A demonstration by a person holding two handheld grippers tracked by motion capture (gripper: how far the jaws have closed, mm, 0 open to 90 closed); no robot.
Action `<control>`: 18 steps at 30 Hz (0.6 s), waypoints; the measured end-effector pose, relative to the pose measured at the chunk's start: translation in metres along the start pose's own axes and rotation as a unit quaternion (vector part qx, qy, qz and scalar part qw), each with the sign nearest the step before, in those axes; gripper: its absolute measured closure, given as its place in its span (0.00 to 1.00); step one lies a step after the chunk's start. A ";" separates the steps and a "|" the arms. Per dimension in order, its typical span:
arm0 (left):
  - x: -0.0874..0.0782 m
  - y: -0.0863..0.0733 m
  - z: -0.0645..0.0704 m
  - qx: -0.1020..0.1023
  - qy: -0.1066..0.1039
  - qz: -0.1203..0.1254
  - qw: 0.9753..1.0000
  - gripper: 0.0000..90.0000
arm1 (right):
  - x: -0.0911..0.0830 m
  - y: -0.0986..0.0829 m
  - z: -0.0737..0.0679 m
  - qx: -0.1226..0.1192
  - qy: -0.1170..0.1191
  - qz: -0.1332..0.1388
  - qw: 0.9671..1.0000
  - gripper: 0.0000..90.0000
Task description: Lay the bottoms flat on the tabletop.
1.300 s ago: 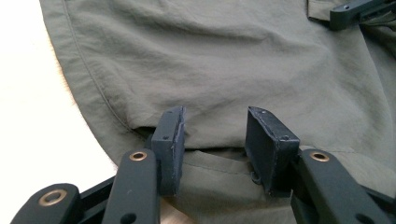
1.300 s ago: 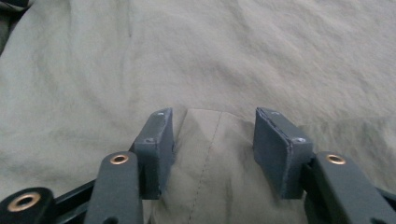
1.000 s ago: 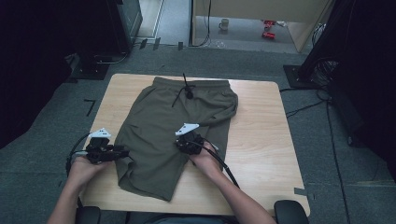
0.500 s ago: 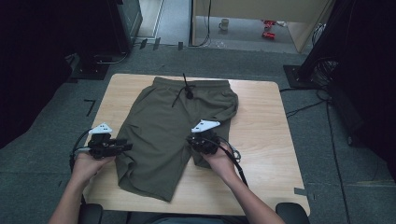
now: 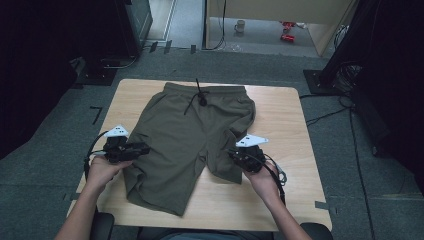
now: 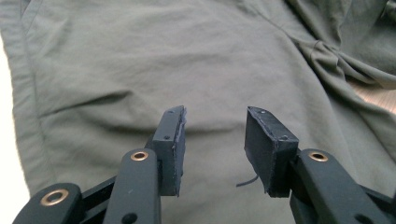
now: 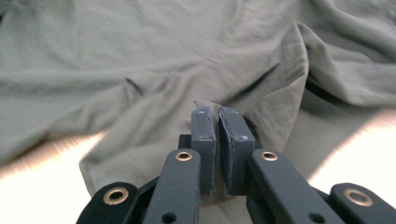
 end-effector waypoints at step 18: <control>0.016 0.005 -0.001 0.003 -0.010 -0.010 1.000 0.64 | -0.044 -0.049 0.037 0.045 -0.042 -0.005 0.998 0.95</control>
Point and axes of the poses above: each handheld gripper's, and its own axes: x roughly forward along the jaws, y roughly out of its top, z roughly to its right, the point moved 5 cm from there along x, roughly forward along the jaws, and after that the axes turned 12 degrees about x, right-handed, at the moved point
